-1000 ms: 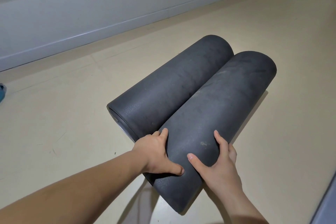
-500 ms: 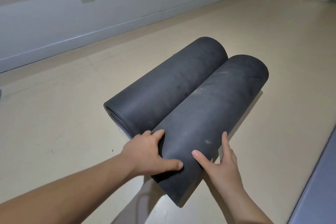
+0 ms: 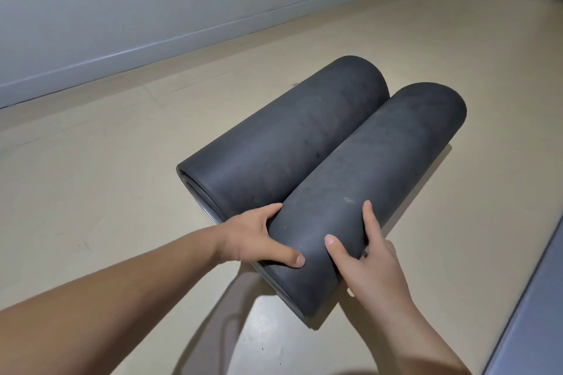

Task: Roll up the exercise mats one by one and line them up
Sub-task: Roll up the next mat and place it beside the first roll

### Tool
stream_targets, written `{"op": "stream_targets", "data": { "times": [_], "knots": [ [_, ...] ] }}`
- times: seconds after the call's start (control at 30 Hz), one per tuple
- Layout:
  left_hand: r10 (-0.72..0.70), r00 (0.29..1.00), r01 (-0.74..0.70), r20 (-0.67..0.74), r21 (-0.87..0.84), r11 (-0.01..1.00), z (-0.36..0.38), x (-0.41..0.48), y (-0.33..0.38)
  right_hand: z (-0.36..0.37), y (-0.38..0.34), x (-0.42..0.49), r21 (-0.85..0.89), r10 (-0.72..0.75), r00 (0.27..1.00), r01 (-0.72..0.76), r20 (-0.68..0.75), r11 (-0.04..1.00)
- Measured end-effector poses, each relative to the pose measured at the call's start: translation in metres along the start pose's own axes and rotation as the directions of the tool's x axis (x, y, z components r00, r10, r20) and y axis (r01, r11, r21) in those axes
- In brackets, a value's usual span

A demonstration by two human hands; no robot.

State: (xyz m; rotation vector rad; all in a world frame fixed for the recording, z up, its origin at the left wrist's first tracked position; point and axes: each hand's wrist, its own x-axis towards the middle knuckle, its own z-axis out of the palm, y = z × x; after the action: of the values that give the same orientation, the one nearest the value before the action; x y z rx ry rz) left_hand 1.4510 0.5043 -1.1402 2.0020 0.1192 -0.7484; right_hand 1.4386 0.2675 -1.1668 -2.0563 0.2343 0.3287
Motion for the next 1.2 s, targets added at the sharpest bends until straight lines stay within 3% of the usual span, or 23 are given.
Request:
{"op": "stream_targets", "data": {
  "times": [0.07, 0.13, 0.2, 0.27, 0.57, 0.77, 0.93, 1.1, 1.2],
  "knots": [
    [-0.013, 1.000, 0.013, 0.012, 0.018, 1.000, -0.001, 0.001, 0.006, -0.002, -0.001, 0.004, -0.074, -0.012, 1.000, 0.012, 0.001, 0.997],
    [-0.005, 0.995, 0.029, -0.096, 0.252, 0.967, 0.002, -0.002, 0.016, -0.004, 0.001, 0.006, -0.131, -0.021, 1.000, 0.021, 0.005, 0.991],
    [0.074, 0.970, 0.082, -0.233, 0.595, 0.799, 0.007, -0.007, 0.025, -0.005, 0.006, 0.008, -0.202, -0.063, 0.998, 0.061, -0.002, 0.977],
    [0.106, 0.969, 0.083, -0.222, 0.699, 0.711, 0.016, -0.008, 0.026, -0.003, 0.009, 0.011, -0.236, -0.130, 0.991, 0.126, -0.003, 0.964],
    [0.048, 0.976, 0.140, -0.214, 0.775, 0.616, 0.057, 0.004, 0.002, -0.001, 0.038, 0.015, -0.299, -0.146, 0.989, 0.132, -0.027, 0.945],
    [0.003, 0.984, 0.138, -0.181, 0.764, 0.630, 0.072, 0.004, 0.001, -0.009, 0.043, 0.010, -0.321, -0.103, 0.995, 0.095, -0.009, 0.942],
    [0.026, 0.980, 0.138, -0.199, 0.762, 0.632, 0.052, -0.005, 0.021, -0.009, 0.033, 0.007, -0.223, -0.116, 0.993, 0.113, 0.003, 0.968],
    [0.155, 0.949, 0.100, -0.273, 0.730, 0.676, 0.025, -0.014, 0.031, -0.022, 0.033, 0.000, 0.008, -0.109, 0.989, 0.110, -0.102, 0.994],
    [0.190, 0.944, 0.069, -0.270, 0.723, 0.687, 0.021, -0.016, 0.035, -0.023, 0.039, -0.003, 0.100, -0.076, 0.996, 0.080, -0.045, 0.992]
  ]
}}
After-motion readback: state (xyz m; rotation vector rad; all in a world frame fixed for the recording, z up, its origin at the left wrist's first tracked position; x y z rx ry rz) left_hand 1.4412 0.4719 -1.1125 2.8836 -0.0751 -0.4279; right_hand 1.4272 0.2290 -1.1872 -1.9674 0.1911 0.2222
